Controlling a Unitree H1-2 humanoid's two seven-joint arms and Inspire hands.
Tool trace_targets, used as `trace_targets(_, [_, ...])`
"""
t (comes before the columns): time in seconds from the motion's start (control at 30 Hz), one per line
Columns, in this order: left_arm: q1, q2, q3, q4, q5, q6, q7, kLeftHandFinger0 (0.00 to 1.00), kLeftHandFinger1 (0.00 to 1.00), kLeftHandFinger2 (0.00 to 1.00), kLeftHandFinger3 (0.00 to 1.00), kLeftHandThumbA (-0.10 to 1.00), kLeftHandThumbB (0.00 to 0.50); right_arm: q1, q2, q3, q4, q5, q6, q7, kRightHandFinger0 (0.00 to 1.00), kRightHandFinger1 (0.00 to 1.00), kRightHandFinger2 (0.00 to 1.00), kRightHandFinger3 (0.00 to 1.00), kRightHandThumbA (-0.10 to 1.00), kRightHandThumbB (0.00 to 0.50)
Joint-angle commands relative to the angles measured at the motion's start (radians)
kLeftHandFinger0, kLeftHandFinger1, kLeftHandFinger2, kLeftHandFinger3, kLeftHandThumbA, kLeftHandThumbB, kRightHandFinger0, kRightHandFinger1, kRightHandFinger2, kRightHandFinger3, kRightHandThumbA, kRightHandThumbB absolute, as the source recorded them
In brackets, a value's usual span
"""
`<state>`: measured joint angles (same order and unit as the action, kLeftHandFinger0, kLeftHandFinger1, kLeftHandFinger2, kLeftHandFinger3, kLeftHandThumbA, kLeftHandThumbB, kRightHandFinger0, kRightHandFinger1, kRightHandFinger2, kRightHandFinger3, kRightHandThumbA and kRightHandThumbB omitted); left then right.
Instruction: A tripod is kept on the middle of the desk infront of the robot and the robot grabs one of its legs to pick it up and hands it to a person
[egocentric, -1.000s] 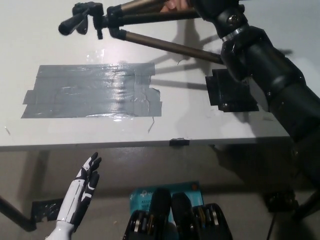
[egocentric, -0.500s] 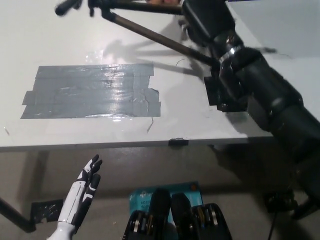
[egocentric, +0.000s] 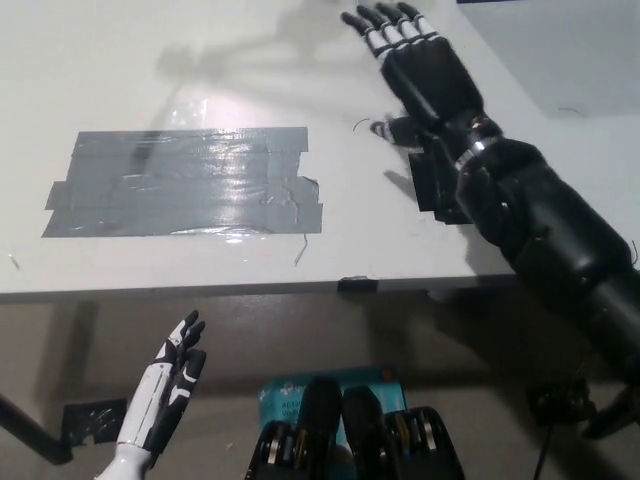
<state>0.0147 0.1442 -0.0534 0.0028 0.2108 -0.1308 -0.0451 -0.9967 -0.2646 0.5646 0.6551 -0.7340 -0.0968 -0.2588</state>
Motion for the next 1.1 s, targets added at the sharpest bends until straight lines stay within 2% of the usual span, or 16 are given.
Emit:
trace_targets(0.0, [-0.018, 0.022, 0.0, -0.025, 0.0, -0.046, -0.001, 1.0, 1.0, 1.0, 1.0, 0.97, 0.031, 0.056, -0.346, -0.25, -0.998, 0.69, 0.292, 0.526, 1.0, 1.0, 1.0, 1.0, 1.0, 0.475])
trace_targets(0.07, [-0.021, 0.021, 0.003, -0.025, 0.002, -0.039, 0.002, 1.0, 1.0, 1.0, 1.0, 0.97, 0.041, 0.131, -0.38, -0.287, -1.11, 0.746, 0.314, 0.484, 1.0, 1.0, 1.0, 1.0, 0.97, 0.457])
trace_targets(0.1, [-0.019, 0.021, 0.003, -0.024, 0.004, -0.039, 0.003, 1.0, 1.0, 1.0, 1.0, 0.98, 0.042, 0.18, -0.395, -0.301, -1.165, 0.749, 0.321, 0.458, 1.0, 1.0, 1.0, 1.0, 1.0, 0.474])
trace_targets(0.2, [-0.007, 0.02, 0.001, -0.027, 0.012, -0.033, 0.006, 1.0, 1.0, 1.0, 1.0, 0.99, 0.044, 0.364, -0.413, -0.33, -1.332, 0.777, 0.334, 0.362, 1.0, 1.0, 1.0, 1.0, 0.98, 0.453])
trace_targets(0.3, [0.005, 0.013, 0.0, -0.023, 0.013, -0.034, 0.01, 1.0, 1.0, 1.0, 1.0, 1.0, 0.039, 0.561, -0.394, -0.312, -1.43, 0.749, 0.283, 0.265, 1.0, 1.0, 1.0, 1.0, 0.92, 0.41])
trace_targets(0.33, [0.013, 0.012, 0.001, -0.023, 0.012, -0.037, 0.012, 1.0, 1.0, 1.0, 1.0, 1.0, 0.044, 0.609, -0.382, -0.302, -1.437, 0.739, 0.262, 0.245, 1.0, 1.0, 1.0, 1.0, 0.88, 0.411])
trace_targets(0.5, [0.021, 0.012, 0.007, -0.027, 0.004, -0.039, 0.014, 1.0, 1.0, 1.0, 1.0, 0.98, 0.051, 0.824, -0.266, -0.267, -1.386, 0.685, 0.166, 0.149, 1.0, 1.0, 1.0, 1.0, 0.84, 0.41])
trace_targets(0.53, [0.021, 0.009, 0.006, -0.023, 0.001, -0.045, 0.015, 1.0, 1.0, 1.0, 1.0, 0.97, 0.054, 0.882, -0.225, -0.263, -1.342, 0.663, 0.11, 0.115, 1.0, 1.0, 1.0, 1.0, 0.84, 0.383])
trace_targets(0.57, [0.022, 0.007, 0.003, -0.019, 0.003, -0.051, 0.015, 1.0, 1.0, 1.0, 1.0, 0.97, 0.054, 0.906, -0.213, -0.265, -1.33, 0.653, 0.095, 0.106, 1.0, 1.0, 1.0, 1.0, 0.84, 0.386])
trace_targets(0.6, [0.025, 0.007, 0.001, -0.019, 0.006, -0.05, 0.015, 1.0, 1.0, 1.0, 1.0, 0.98, 0.061, 0.929, -0.2, -0.264, -1.314, 0.647, 0.075, 0.097, 1.0, 1.0, 1.0, 1.0, 0.84, 0.364])
trace_targets(0.63, [0.028, 0.009, 0.001, -0.023, 0.01, -0.045, 0.014, 1.0, 1.0, 1.0, 1.0, 0.99, 0.069, 0.968, -0.171, -0.255, -1.265, 0.62, 0.024, 0.075, 1.0, 1.0, 1.0, 1.0, 0.85, 0.323])
trace_targets(0.67, [0.03, 0.01, 0.001, -0.024, 0.01, -0.044, 0.014, 1.0, 1.0, 1.0, 1.0, 0.99, 0.069, 0.982, -0.161, -0.25, -1.247, 0.604, 0.006, 0.069, 1.0, 1.0, 1.0, 1.0, 0.86, 0.324])
trace_targets(0.7, [0.033, 0.011, 0.002, -0.025, 0.009, -0.044, 0.013, 1.0, 1.0, 1.0, 1.0, 0.99, 0.07, 1.006, -0.141, -0.243, -1.211, 0.581, -0.027, 0.058, 1.0, 1.0, 1.0, 1.0, 0.84, 0.303])
trace_targets(0.83, [0.032, 0.012, 0.005, -0.025, 0.004, -0.046, 0.012, 1.0, 1.0, 1.0, 1.0, 0.98, 0.068, 1.053, -0.081, -0.241, -1.114, 0.543, -0.098, 0.032, 1.0, 1.0, 1.0, 1.0, 0.84, 0.311])
trace_targets(0.87, [0.035, 0.012, 0.005, -0.019, 0.003, -0.054, 0.014, 1.0, 1.0, 1.0, 1.0, 0.98, 0.074, 1.069, -0.042, -0.252, -1.035, 0.546, -0.136, 0.023, 1.0, 1.0, 1.0, 1.0, 0.85, 0.318])
trace_targets(1.07, [0.073, 0.006, 0.001, -0.025, 0.009, -0.059, 0.018, 1.0, 1.0, 1.0, 1.0, 0.97, 0.051, 1.074, 0.052, -0.316, -0.849, 0.592, -0.175, 0.076, 1.0, 1.0, 1.0, 1.0, 0.84, 0.311])
